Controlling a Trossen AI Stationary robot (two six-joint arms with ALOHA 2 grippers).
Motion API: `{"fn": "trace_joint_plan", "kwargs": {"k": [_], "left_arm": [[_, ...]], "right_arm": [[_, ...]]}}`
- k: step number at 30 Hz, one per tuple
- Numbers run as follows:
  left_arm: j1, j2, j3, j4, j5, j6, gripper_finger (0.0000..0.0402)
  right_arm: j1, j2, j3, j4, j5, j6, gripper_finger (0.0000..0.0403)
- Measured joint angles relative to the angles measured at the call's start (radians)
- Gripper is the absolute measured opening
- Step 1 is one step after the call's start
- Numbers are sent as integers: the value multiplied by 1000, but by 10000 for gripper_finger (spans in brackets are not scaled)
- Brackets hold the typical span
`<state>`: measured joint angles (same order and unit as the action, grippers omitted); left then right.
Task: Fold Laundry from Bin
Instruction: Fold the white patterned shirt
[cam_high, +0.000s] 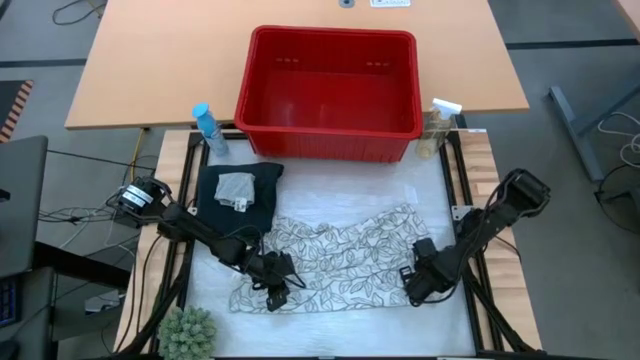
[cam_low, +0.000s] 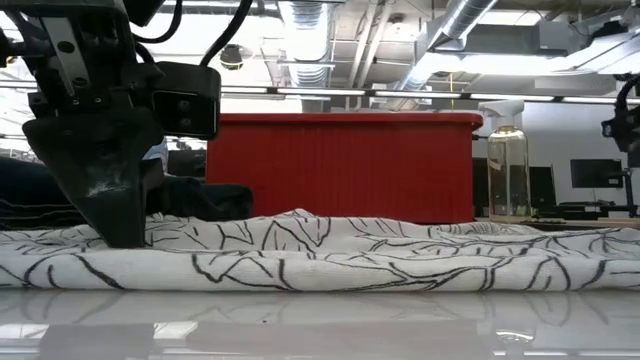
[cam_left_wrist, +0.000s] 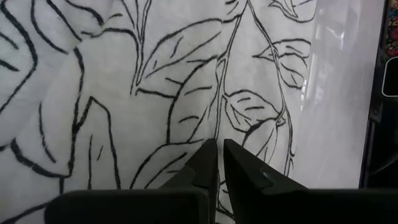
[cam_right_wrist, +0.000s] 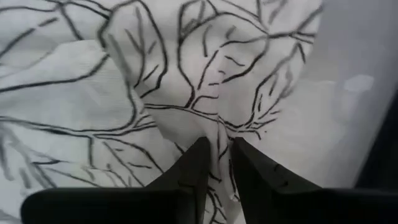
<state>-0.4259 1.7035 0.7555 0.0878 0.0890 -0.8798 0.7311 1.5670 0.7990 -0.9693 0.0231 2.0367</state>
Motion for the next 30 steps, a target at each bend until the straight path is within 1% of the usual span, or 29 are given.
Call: {"fn": "trace_joint_plan", "kwargs": {"k": [6, 9, 12, 14, 16, 18, 21, 25, 27, 30], "left_arm": [[0, 0, 0, -10, -3, 29, 18], [0, -1, 0, -24, -6, 32, 18], [0, -2, 0, -26, -16, 50, 18], [0, -2, 0, -26, -24, 59, 18], [0, -2, 0, -26, -27, 59, 18], [0, -2, 0, -27, -37, 59, 18], [0, -2, 0, -25, -50, 51, 18], [0, -2, 0, -24, -69, 47, 18], [0, -2, 0, -24, -72, 47, 18], [0, -2, -1, -23, -75, 48, 18]], "right_arm": [[2, -17, 5, -47, -52, -11, 98], [7, -38, 34, -140, -56, -17, 97], [8, -38, 48, -257, -91, -18, 97], [5, -38, 57, -287, -108, -22, 97], [8, -41, 81, -272, -91, -21, 97], [16, -43, 114, -235, -49, -32, 97], [32, -43, 162, -125, 9, -76, 97], [69, -40, 173, 26, 68, -67, 97], [85, -26, 174, 30, 62, -48, 96], [111, 1, 172, -40, -33, -16, 92]]}}
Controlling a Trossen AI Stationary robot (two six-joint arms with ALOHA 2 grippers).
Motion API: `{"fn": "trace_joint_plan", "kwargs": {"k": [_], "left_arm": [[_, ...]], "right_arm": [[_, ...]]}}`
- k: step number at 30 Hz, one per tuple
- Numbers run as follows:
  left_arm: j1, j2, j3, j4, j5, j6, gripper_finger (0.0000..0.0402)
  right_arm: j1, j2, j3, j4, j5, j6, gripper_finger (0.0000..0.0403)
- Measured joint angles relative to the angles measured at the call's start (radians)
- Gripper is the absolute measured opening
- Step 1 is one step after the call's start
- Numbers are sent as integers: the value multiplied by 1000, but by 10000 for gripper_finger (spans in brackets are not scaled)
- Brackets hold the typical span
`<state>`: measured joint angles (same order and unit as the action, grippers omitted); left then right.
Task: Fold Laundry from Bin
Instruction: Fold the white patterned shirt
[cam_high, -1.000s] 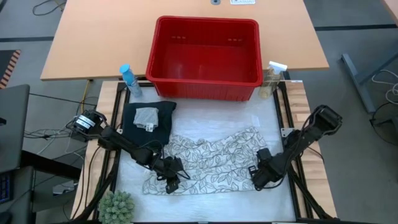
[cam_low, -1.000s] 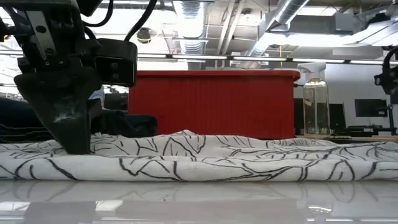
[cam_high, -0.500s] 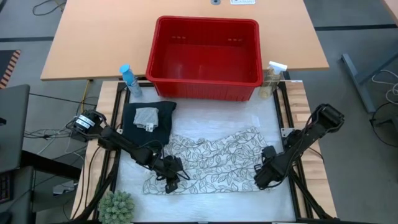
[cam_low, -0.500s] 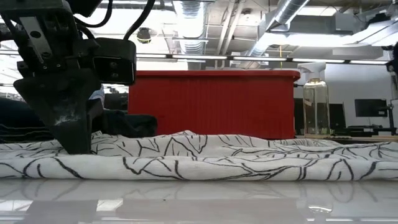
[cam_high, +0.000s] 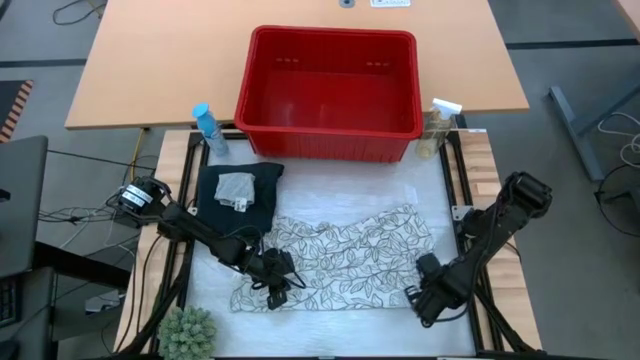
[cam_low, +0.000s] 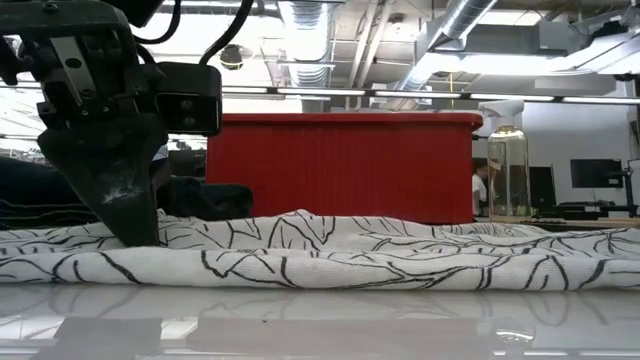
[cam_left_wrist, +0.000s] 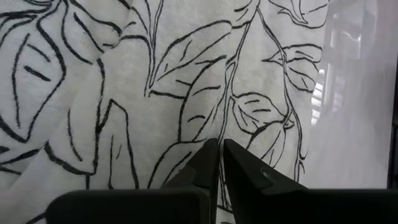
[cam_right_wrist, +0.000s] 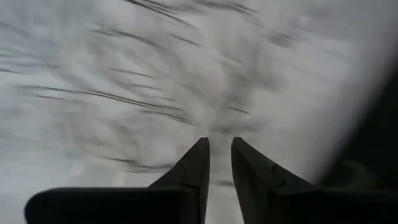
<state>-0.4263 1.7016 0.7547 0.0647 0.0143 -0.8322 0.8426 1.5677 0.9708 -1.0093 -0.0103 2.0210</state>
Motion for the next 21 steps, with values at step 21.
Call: {"fn": "trace_joint_plan", "kwargs": {"k": [21], "left_arm": [[0, 0, 0, -3, 0, 16, 18]], "right_arm": [[39, 111, 118, 104, 44, -76, 27]]}}
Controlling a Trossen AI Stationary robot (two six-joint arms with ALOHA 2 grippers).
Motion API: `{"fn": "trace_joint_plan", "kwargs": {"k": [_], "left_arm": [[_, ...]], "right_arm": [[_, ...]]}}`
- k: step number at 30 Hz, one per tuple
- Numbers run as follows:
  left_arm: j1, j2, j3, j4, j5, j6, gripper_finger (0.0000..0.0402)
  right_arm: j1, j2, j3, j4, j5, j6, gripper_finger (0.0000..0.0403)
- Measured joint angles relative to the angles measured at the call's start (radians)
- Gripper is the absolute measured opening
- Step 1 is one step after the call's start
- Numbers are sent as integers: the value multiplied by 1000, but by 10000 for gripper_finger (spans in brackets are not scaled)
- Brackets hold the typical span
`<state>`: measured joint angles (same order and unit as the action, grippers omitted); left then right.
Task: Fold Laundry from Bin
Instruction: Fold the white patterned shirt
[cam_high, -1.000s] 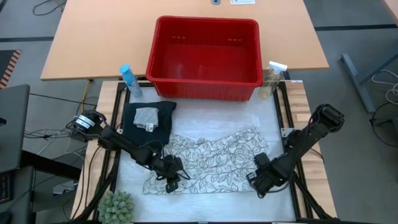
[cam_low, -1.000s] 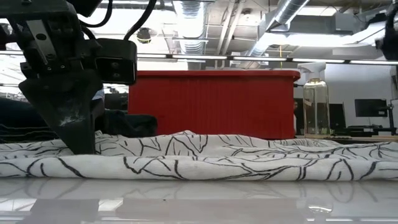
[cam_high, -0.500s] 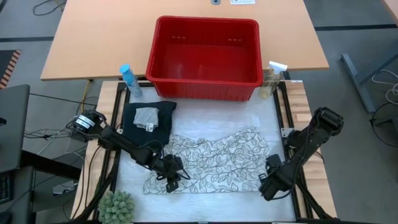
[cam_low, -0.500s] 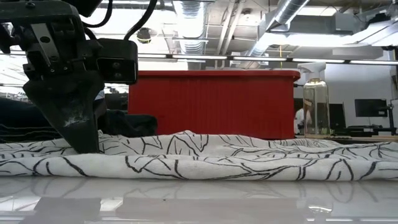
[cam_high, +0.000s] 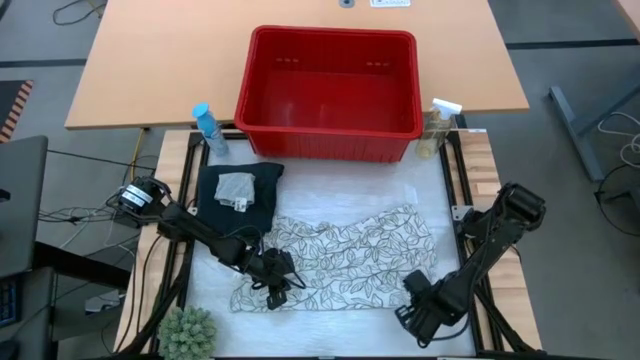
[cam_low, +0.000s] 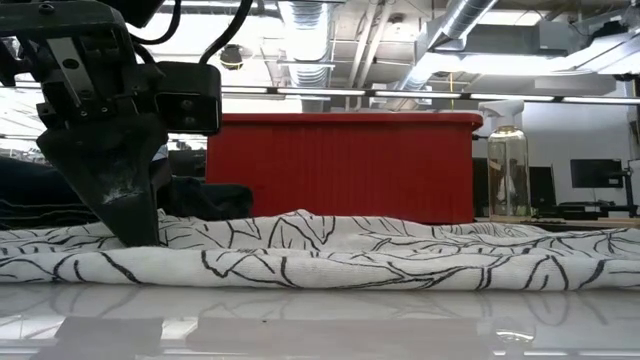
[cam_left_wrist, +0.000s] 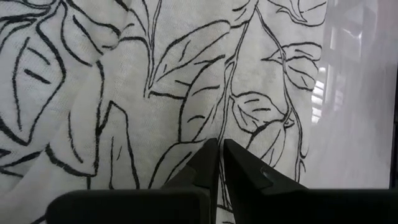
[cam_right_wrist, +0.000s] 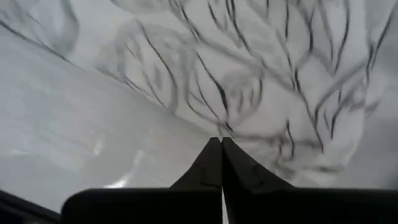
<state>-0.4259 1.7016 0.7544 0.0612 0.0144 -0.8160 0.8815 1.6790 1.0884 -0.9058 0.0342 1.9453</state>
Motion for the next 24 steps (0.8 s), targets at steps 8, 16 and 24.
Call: {"fn": "trace_joint_plan", "kwargs": {"k": [8, 16, 24], "left_arm": [[0, 0, 0, -3, 7, 7, 18], [-1, 0, 0, -16, 8, 19, 18], [-1, 0, 0, -21, 7, 27, 18]], "right_arm": [[39, 64, 0, -95, -223, 26, 31], [82, 56, 12, -298, -396, 165, 30], [79, 16, 89, -92, -6, 132, 18]]}}
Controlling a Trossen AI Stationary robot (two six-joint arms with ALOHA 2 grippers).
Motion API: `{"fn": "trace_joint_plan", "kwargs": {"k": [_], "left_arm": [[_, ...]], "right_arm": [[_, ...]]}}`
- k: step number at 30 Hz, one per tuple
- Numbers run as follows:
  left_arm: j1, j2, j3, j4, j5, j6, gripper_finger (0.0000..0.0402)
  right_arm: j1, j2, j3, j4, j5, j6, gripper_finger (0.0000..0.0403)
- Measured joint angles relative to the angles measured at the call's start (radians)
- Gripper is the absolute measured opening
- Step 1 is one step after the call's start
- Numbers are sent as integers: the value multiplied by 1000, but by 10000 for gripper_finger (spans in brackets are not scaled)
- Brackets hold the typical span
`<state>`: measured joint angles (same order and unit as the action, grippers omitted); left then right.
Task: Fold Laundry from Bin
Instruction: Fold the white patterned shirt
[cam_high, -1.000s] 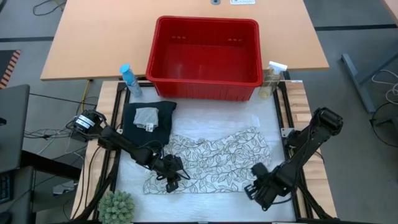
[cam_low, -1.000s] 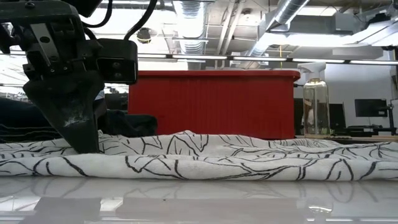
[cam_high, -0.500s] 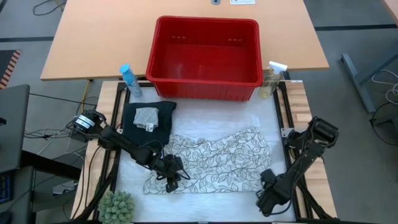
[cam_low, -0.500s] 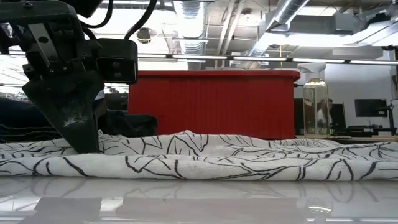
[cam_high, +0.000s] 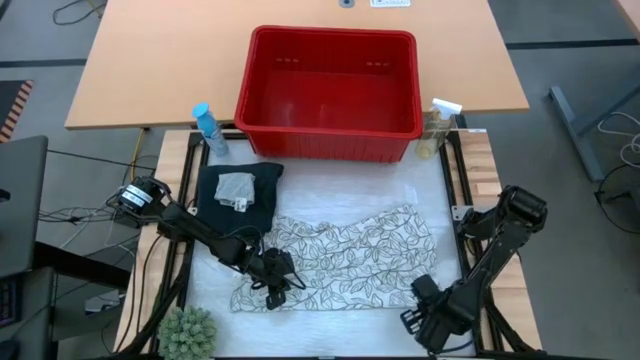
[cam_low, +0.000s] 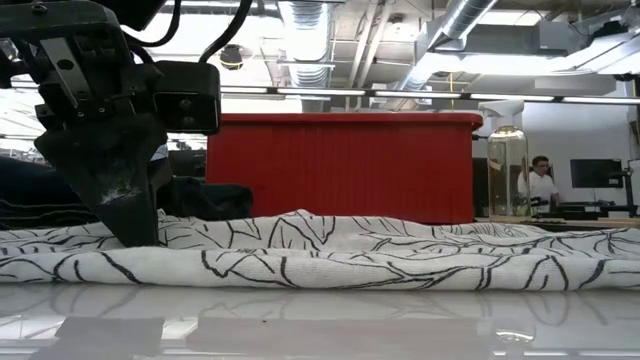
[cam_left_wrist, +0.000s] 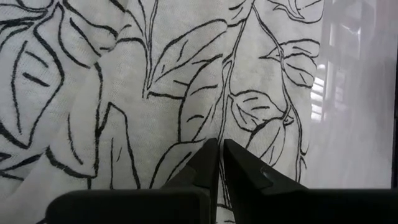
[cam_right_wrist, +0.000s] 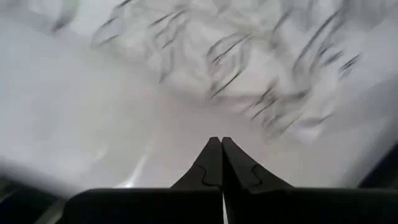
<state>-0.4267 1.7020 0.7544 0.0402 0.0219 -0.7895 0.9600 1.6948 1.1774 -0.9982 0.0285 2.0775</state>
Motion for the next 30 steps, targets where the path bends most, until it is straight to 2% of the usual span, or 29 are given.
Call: {"fn": "trace_joint_plan", "kwargs": {"k": [6, 11, 20, 23, 30], "left_arm": [[0, 0, 0, 1, 1, 0, 18], [0, 0, 0, 0, 18, 0, 18], [-2, 0, 0, -4, 19, 23, 18], [-2, 0, 0, -5, 19, 23, 18], [-2, 0, 0, -5, 19, 27, 18]], "right_arm": [[-19, 100, -5, -59, -54, -51, 16], [-27, 179, -5, -77, -193, -116, 17], [-24, 184, -5, -322, -398, 9, 20], [-24, 160, 9, -304, -353, 7, 23], [-27, 135, 80, -174, -33, -8, 19]]}}
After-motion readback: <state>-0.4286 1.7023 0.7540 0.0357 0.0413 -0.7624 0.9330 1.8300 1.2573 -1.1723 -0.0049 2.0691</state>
